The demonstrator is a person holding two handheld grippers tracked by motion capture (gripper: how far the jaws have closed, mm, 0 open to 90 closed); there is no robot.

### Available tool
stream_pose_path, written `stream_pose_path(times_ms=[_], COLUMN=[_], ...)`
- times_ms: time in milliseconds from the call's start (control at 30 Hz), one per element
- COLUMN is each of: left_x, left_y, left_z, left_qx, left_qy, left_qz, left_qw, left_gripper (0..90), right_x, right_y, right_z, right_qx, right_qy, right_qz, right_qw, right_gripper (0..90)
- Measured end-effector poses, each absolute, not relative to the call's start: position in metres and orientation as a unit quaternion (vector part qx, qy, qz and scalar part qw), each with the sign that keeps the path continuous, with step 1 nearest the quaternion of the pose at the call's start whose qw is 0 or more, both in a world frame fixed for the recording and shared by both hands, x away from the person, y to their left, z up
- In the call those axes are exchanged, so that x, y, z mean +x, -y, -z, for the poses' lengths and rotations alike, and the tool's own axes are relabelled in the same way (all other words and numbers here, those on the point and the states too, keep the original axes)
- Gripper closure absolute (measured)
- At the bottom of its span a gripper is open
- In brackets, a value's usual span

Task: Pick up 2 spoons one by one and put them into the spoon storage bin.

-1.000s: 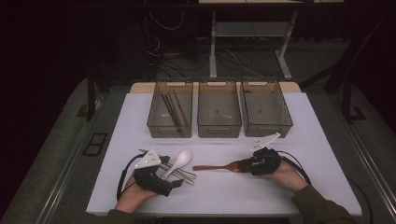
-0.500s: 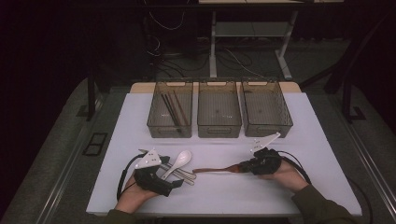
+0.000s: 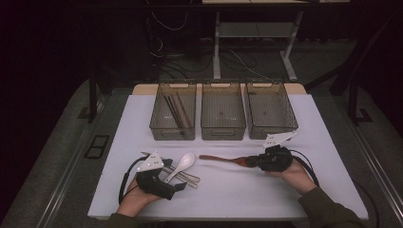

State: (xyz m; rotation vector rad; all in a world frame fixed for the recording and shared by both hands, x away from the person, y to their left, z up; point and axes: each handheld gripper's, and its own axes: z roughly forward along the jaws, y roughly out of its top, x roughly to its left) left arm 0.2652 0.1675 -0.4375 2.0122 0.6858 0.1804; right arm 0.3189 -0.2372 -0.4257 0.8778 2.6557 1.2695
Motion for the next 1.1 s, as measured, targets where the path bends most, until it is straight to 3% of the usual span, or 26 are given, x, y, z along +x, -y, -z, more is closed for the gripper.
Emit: stream_pose_path(times_ms=[1100], left_x=[0.266], left_y=[-0.167], left_z=[0.439], left_qx=[0.827], left_qy=[-0.283], left_qz=[-0.073], left_qw=[0.48], left_gripper=[0.0], right_x=[0.356], right_y=[0.24], right_z=[0.37], right_qx=[0.35], right_qy=[-0.804], right_qz=[-0.462], right_qw=[0.133], right_gripper=[82.4])
